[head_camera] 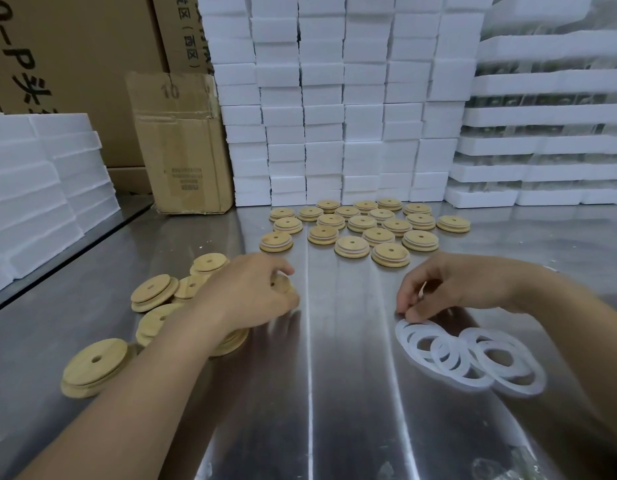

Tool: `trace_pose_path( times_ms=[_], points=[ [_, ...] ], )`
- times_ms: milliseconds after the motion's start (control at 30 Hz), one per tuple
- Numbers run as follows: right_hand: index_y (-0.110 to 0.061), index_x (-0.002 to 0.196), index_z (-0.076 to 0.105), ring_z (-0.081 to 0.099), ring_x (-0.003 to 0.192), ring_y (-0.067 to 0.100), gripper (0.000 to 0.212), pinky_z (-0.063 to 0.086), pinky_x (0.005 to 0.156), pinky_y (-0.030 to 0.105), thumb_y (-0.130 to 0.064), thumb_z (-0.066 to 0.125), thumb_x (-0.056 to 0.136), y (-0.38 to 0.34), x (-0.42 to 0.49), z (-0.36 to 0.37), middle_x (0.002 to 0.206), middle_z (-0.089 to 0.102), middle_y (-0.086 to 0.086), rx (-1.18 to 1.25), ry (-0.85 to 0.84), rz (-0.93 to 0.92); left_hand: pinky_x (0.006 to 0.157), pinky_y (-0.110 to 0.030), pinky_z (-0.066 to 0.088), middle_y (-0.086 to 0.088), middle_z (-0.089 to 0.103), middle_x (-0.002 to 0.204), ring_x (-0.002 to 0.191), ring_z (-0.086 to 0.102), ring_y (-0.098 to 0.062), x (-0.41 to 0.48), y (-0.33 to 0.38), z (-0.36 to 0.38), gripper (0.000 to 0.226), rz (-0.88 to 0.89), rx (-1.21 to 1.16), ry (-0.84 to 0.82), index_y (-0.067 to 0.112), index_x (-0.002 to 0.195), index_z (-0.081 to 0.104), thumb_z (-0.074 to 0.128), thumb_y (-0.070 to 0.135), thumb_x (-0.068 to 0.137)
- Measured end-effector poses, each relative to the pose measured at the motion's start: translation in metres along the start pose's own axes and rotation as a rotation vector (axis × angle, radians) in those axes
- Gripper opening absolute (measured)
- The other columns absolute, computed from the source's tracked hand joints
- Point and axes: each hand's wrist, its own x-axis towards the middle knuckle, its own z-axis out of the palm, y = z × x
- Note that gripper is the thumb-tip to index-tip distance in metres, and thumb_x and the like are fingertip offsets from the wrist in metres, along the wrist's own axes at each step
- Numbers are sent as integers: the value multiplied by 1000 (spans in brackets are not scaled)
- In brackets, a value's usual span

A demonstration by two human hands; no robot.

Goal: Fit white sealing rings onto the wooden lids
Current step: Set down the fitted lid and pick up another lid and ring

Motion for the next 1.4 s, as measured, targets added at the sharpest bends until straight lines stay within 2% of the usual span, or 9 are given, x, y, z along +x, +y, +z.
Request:
trace_pose_path(
  times_ms=[233, 367, 533, 767, 933, 1033, 1133, 1300, 1400],
  points=[
    [-26, 90, 80, 67, 87, 20, 4, 57, 91, 40, -25, 78, 94, -10, -4, 5, 100, 78, 4, -26, -42, -4, 90, -24, 43, 14, 66, 129, 110, 59, -7, 1, 8, 12, 51, 36, -149, 0, 40, 135, 66, 76, 53, 87],
    [-26, 89, 77, 65, 79, 8, 13, 51, 82, 26, -22, 70, 100, -13, -3, 8, 87, 75, -6, 14, -12, 14, 96, -25, 42, 12, 63, 142, 124, 59, -10, 0, 11, 19, 64, 13, -112, 3, 33, 146, 61, 75, 55, 88],
    [-16, 97, 72, 65, 86, 20, 6, 51, 90, 40, -14, 67, 101, -10, 2, 12, 94, 78, 11, 112, 135, -33, 100, -31, 52, 12, 69, 134, 122, 63, -11, -2, 19, 23, 59, 12, -187, 77, 37, 139, 66, 81, 54, 84],
    [-25, 111, 77, 68, 85, 4, 24, 51, 84, 16, -7, 67, 100, -15, 13, 20, 87, 76, -8, 126, 323, -105, 82, -17, 48, 24, 68, 118, 105, 67, 1, -1, 32, 32, 52, 47, -558, 132, 44, 122, 73, 94, 46, 74],
    [-24, 96, 80, 69, 91, 11, 11, 52, 87, 23, -17, 72, 98, -26, 16, 30, 95, 77, -2, 116, 427, -207, 91, -42, 65, 3, 75, 113, 98, 77, -17, 2, 33, 35, 54, -84, -896, 41, 27, 109, 75, 103, 35, 64],
    [-20, 94, 79, 68, 89, 13, 10, 52, 86, 25, -15, 72, 98, -35, 16, 37, 95, 77, 1, 153, 457, -264, 73, -40, 68, -16, 72, 111, 81, 75, -15, 4, 35, 40, 43, -172, -1083, 58, 12, 102, 68, 96, 32, 76],
    [-16, 93, 79, 65, 81, 7, 8, 52, 82, 21, -12, 73, 97, -42, 16, 43, 90, 75, 3, 222, 470, -312, 65, -33, 65, -20, 74, 110, 80, 79, -17, 5, 39, 41, 22, -208, -1226, 39, 10, 105, 70, 80, 28, 95],
    [-13, 92, 78, 68, 81, 2, 5, 51, 77, 13, -10, 76, 94, -50, 15, 51, 85, 76, -7, 277, 503, -414, 88, -50, 66, -23, 77, 117, 106, 78, -35, 5, 44, 34, 23, -260, -1398, -84, 7, 120, 72, 54, 15, 109],
    [-18, 88, 78, 70, 92, 8, 7, 56, 82, 30, -13, 80, 91, -53, 17, 56, 90, 77, -6, 278, 557, -440, 95, -58, 62, -19, 76, 115, 112, 74, -42, 1, 49, 31, 29, -251, -1457, -148, 5, 124, 73, 57, 19, 104]
  ],
)
